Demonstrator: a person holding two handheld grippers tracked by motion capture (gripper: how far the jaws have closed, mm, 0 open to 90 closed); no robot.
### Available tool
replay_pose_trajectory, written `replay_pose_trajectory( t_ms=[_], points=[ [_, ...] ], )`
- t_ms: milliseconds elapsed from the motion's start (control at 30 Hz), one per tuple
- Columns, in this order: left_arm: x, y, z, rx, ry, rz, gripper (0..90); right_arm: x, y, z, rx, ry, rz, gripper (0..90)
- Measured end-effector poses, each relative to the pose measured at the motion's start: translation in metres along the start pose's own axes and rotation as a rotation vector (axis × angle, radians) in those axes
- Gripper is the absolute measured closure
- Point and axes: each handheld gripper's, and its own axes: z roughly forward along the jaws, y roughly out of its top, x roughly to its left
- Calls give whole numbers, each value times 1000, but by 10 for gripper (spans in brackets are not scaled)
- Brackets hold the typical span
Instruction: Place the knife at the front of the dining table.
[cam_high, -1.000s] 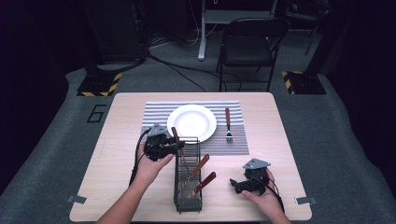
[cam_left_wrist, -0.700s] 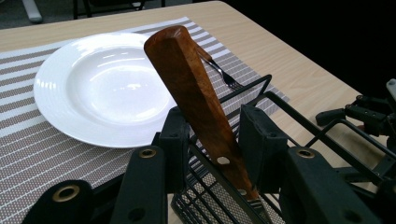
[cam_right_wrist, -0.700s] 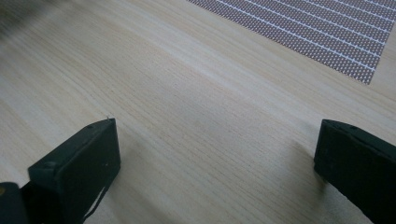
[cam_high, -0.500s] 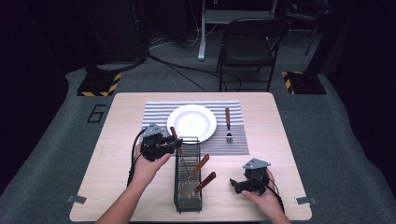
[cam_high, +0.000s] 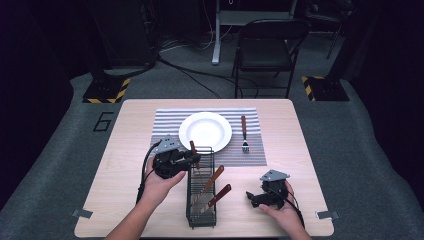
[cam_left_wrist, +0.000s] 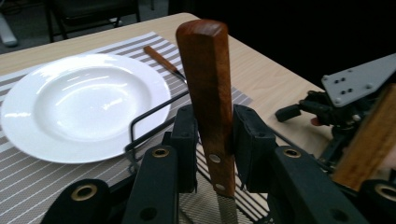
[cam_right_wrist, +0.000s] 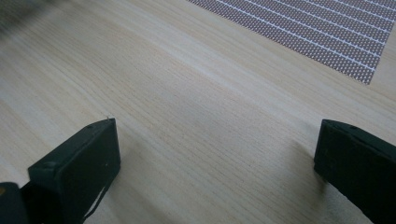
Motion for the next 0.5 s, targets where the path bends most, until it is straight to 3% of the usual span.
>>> replay_pose_trajectory(
  t_ms=[67,333,500],
  points=[
    [-4,1,0,-1,-22,-3,745,0,0,0,0,0,0,0],
    [-14,5,-3,2,-43,25,751,0,0,0,-2,0,-4,0],
    [-17,12,-8,-9,-20,39,751,0,0,0,-2,1,-4,0]
  ],
)
